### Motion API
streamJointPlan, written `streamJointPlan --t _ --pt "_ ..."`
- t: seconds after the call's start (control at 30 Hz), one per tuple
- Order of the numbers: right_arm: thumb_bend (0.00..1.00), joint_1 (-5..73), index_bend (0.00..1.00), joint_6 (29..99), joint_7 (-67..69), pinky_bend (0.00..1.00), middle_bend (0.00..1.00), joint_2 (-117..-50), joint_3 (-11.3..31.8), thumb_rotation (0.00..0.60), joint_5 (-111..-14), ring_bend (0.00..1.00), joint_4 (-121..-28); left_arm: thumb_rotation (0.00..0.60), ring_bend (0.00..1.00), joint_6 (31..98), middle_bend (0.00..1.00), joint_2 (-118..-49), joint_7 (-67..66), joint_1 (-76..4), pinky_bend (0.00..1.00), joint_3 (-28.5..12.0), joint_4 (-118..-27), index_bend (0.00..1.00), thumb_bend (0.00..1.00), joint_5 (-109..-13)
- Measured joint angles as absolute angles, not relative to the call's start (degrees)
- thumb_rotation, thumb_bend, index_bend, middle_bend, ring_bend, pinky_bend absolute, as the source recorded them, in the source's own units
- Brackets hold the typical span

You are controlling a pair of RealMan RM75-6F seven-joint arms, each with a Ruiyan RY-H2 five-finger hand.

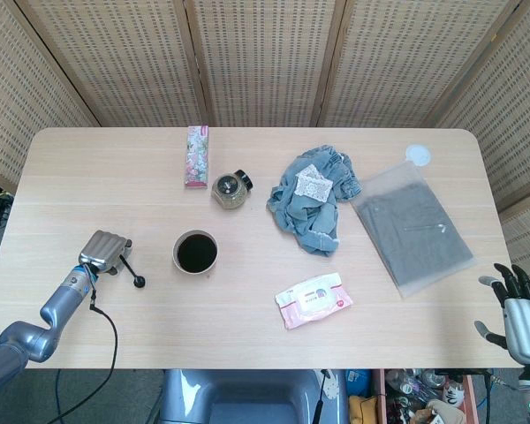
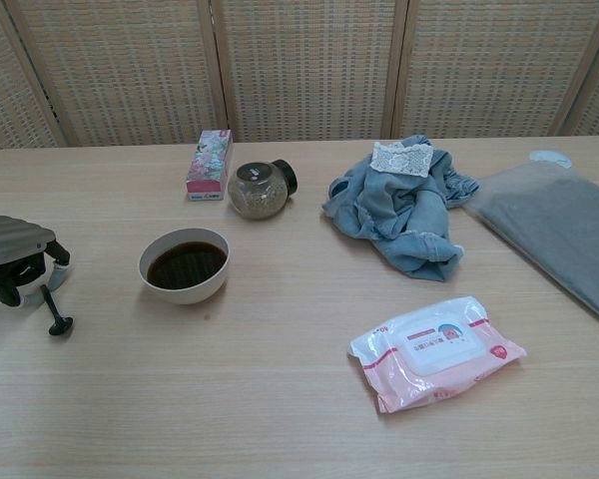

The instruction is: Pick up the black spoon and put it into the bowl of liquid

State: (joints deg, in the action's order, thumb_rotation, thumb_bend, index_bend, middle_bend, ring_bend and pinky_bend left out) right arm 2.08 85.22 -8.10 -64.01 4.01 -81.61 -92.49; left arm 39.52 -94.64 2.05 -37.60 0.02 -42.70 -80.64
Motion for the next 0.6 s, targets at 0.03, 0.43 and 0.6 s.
streamJointPlan --t 0.03,0.43,0.6 --pt "0.29 2.05 0.33 85.22 -8.08 0.27 0.22 -64.02 3.99 0.6 -81.61 0.13 -92.47 0.6 0.7 39.59 0.84 -94.65 2.08 -37.59 0.66 0.02 -42.72 0.5 0.37 -80.64" --pt "0.29 1.87 0.33 85.05 -7.37 0.27 0.22 -63.99 3.94 0.6 -81.5 0.13 -92.03 0.6 0.7 38.98 0.84 -94.26 1.5 -37.5 0.66 0.0 -43.75 0.52 0.37 -80.03" --pt "0.29 1.89 0.33 84.76 -6.98 0.27 0.22 -64.2 3.9 0.6 -81.44 0.13 -91.72 0.6 0.7 38.87 0.84 -93.72 0.71 -37.35 0.66 -0.1 -44.7 0.54 0.37 -79.55"
